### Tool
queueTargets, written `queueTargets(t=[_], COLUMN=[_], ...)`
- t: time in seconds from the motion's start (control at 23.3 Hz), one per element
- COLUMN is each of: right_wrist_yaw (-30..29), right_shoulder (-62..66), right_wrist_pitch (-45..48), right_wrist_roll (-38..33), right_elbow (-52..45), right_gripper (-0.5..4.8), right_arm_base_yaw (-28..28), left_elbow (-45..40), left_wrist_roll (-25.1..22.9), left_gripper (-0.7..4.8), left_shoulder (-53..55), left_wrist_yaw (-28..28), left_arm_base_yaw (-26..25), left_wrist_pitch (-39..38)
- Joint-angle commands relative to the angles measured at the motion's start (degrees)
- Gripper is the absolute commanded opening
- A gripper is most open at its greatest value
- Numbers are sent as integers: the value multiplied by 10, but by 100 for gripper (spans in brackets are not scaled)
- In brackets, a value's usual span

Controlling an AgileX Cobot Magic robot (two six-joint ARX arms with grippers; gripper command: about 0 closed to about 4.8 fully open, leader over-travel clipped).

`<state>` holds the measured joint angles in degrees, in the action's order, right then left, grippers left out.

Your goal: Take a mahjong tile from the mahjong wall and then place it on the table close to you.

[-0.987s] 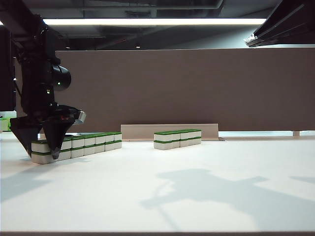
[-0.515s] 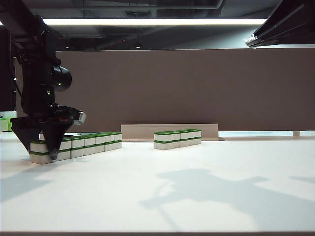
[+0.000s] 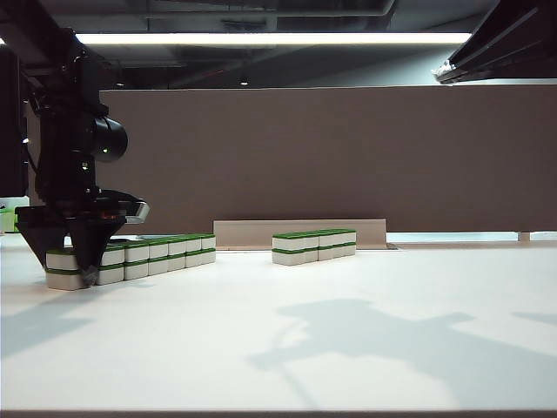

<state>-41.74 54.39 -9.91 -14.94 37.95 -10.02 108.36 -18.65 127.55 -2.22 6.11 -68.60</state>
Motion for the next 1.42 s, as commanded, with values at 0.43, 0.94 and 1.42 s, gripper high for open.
queueTargets(t=[0.43,0.94,1.42], right_wrist_yaw=[-1,-1,-1], right_shoulder=[-2,-2,-2], right_wrist_pitch=[8,8,8], right_wrist_roll=[2,2,2], right_elbow=[4,4,4], right_gripper=[-1,-1,-1], right_arm_base_yaw=[0,0,0], left_elbow=[0,1,4], left_wrist_roll=[15,33,70], left_gripper=[222,186,183], left_shoulder=[2,-1,-25], left_wrist_yaw=[1,0,-10], left_arm_base_yaw=[6,6,9], left_wrist_pitch=[-29,-70,-109])
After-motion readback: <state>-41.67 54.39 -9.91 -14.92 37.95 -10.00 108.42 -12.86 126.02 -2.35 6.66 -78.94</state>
